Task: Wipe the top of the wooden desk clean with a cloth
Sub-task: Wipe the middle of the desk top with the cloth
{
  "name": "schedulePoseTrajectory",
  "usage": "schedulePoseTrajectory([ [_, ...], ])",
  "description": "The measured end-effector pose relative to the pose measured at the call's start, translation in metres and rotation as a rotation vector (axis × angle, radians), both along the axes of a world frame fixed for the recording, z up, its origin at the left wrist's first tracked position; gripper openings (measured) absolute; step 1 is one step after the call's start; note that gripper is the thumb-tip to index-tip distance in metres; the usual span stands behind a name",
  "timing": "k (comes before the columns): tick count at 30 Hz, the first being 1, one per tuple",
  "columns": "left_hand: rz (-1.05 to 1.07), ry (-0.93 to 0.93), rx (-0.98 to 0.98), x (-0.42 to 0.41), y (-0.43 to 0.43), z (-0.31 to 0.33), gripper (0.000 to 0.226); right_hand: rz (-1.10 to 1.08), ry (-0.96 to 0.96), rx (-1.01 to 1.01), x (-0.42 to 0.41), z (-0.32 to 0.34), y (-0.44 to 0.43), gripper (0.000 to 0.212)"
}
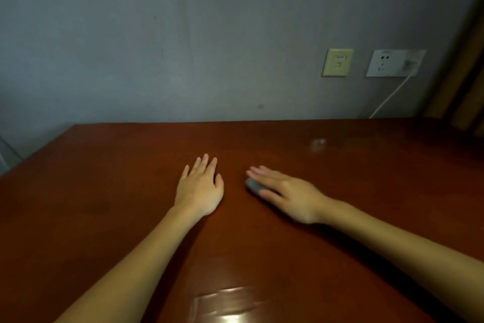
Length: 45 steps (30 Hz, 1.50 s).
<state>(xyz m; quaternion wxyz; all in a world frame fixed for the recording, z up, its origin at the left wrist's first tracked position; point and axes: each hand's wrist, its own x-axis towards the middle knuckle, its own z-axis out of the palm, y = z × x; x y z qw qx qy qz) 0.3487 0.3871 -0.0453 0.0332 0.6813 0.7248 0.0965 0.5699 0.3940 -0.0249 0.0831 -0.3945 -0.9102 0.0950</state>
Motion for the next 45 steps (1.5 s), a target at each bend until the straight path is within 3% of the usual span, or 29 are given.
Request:
schedulePoseTrajectory([
  [3, -0.010, 0.017, -0.015, 0.000, 0.000, -0.001, 0.055, -0.153, 0.007, -0.045, 0.049, 0.002, 0.035, 0.063],
  [5, -0.009, 0.022, -0.014, 0.000, 0.001, -0.002, 0.055, -0.304, 0.006, -0.052, 0.064, 0.001, 0.070, 0.055],
  [10, -0.001, 0.005, 0.007, -0.001, 0.002, -0.002, 0.056, -0.526, -0.038, -0.009, 0.029, 0.003, 0.139, 0.055],
  [12, 0.001, -0.007, 0.012, 0.000, 0.002, -0.002, 0.056, -0.503, -0.042, -0.008, -0.004, 0.001, 0.147, 0.055],
  [17, 0.018, -0.022, 0.024, 0.001, 0.003, -0.002, 0.056, -0.187, -0.040, -0.004, -0.079, -0.004, 0.108, 0.055],
  [22, 0.018, 0.004, 0.010, 0.003, 0.000, -0.001, 0.056, 0.067, -0.049, 0.029, -0.050, -0.005, 0.062, 0.054],
  [25, 0.004, 0.008, 0.003, 0.002, 0.000, -0.001, 0.056, -0.021, -0.039, -0.010, 0.000, 0.000, 0.074, 0.054],
  [28, 0.000, 0.012, 0.012, 0.001, 0.000, -0.001, 0.056, -0.301, -0.016, -0.047, 0.044, 0.001, 0.119, 0.057],
  [30, 0.003, 0.003, 0.020, 0.000, 0.000, -0.002, 0.056, -0.477, -0.035, -0.029, 0.055, -0.002, 0.153, 0.062],
  [33, 0.009, -0.015, 0.041, 0.000, 0.002, -0.003, 0.057, -0.573, -0.044, -0.024, 0.042, -0.005, 0.193, 0.059],
  [37, 0.010, -0.028, 0.054, -0.001, 0.004, -0.005, 0.057, -0.551, -0.017, 0.022, -0.010, 0.000, 0.209, 0.052],
  [45, 0.030, -0.044, 0.037, 0.000, 0.001, 0.000, 0.056, -0.154, -0.105, 0.004, -0.098, 0.003, 0.153, 0.054],
])
